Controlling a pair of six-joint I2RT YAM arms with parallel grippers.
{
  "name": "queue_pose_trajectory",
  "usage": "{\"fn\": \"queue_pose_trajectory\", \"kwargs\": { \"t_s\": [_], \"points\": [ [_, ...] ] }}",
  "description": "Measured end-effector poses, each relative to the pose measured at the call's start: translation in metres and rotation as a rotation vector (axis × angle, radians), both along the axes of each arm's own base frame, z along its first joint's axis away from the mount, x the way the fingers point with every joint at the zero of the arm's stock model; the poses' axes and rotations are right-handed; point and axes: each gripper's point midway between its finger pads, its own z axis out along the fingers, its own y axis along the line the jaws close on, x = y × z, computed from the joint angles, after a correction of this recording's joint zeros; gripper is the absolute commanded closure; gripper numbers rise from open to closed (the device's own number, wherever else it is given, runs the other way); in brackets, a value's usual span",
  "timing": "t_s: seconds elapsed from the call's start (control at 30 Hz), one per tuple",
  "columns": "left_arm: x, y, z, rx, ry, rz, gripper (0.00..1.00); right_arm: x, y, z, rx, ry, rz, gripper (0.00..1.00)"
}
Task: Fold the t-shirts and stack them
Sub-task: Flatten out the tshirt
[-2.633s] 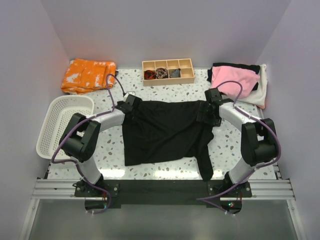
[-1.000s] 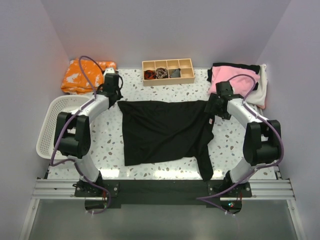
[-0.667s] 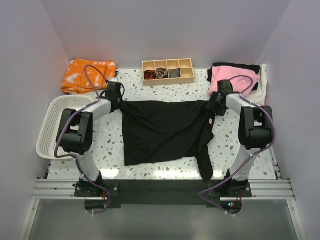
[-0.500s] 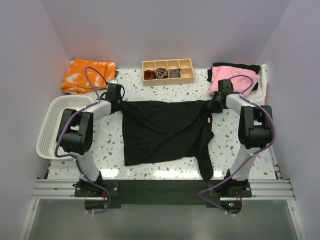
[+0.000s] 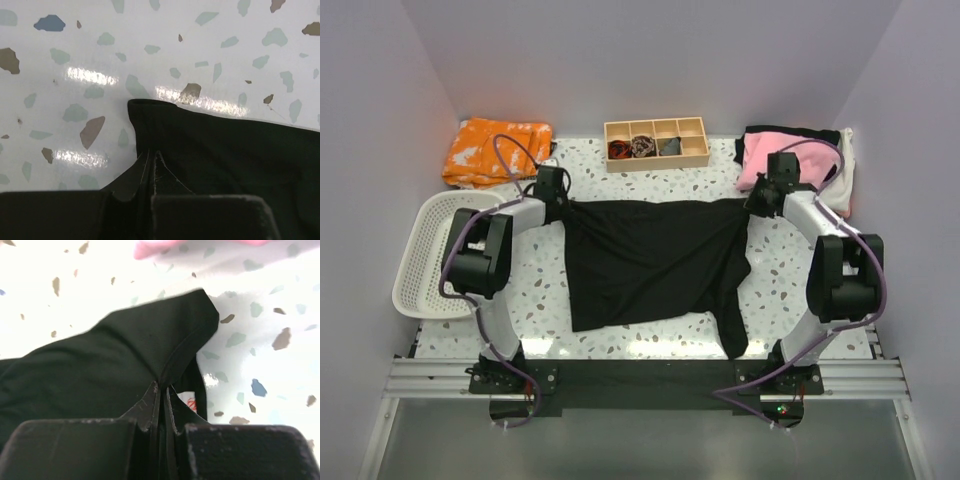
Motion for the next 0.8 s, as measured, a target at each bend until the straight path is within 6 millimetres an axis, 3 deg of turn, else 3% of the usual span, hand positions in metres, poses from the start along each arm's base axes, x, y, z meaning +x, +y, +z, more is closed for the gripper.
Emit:
{"fn": "queue_pose_trajectory", "kwargs": {
  "t_s": [0.17, 0.2, 0.3, 0.33, 0.47, 0.8],
  "points": [
    [0.016, 0.009, 0.003, -0.014, -0.017, 0.014, 1.0, -0.005, -0.006, 0.039, -0.031, -0.075, -0.007, 1.0],
    [0.017, 0.011, 0.004, -0.017, -0.019, 0.016, 0.88, -0.005, -0.007, 0.04, -0.036, -0.077, -0.009, 0.98],
    [0.019, 0.012, 0.005, -0.03, -0.021, 0.01, 0.68, -0.008, -0.008, 0.036, -0.042, -0.058, -0.007, 0.92],
    [0.018, 0.009, 0.006, -0.041, -0.02, 0.002, 0.67, -0.01, -0.008, 0.033, -0.044, -0.047, -0.005, 0.87],
    [0.015, -0.003, 0.009, -0.099, -0.034, -0.041, 0.64, -0.01, -0.008, 0.025, -0.045, -0.024, -0.002, 0.83],
    [-0.003, -0.029, 0.009, -0.238, -0.027, -0.121, 0.64, -0.014, -0.007, 0.002, -0.045, 0.04, 0.006, 0.81]
  ]
}}
